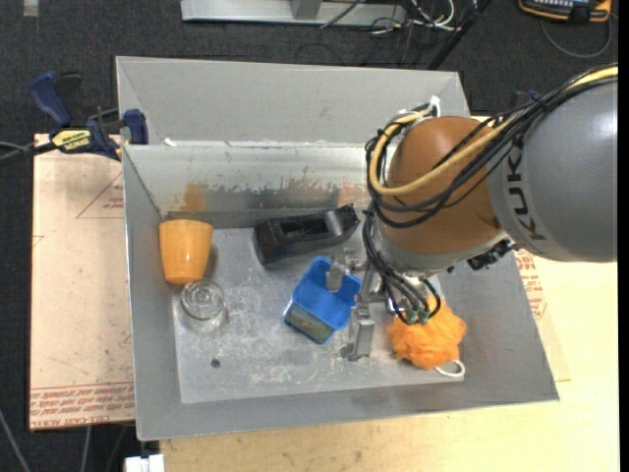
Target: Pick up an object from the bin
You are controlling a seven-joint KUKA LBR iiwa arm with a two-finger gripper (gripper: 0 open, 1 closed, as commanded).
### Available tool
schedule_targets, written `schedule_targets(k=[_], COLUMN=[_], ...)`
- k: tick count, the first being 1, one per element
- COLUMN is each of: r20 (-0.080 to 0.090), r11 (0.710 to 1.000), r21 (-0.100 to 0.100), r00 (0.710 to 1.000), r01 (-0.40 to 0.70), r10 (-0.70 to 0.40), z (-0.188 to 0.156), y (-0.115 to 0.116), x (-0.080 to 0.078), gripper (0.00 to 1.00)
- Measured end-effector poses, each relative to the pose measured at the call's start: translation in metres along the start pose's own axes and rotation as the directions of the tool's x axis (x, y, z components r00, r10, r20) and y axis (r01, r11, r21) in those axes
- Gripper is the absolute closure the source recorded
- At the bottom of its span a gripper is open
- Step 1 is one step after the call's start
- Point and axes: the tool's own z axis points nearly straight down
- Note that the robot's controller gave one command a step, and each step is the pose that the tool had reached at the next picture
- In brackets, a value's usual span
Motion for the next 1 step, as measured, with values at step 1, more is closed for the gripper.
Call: schedule_targets(k=[1], r20=[0.007], r11=[1.000], r21=[0.000], r00=[1.000], r01=[-0.001], r10=[0.001], z=[-0.0042], y=[-0.0003], x=[-0.0015], gripper=[0.00])
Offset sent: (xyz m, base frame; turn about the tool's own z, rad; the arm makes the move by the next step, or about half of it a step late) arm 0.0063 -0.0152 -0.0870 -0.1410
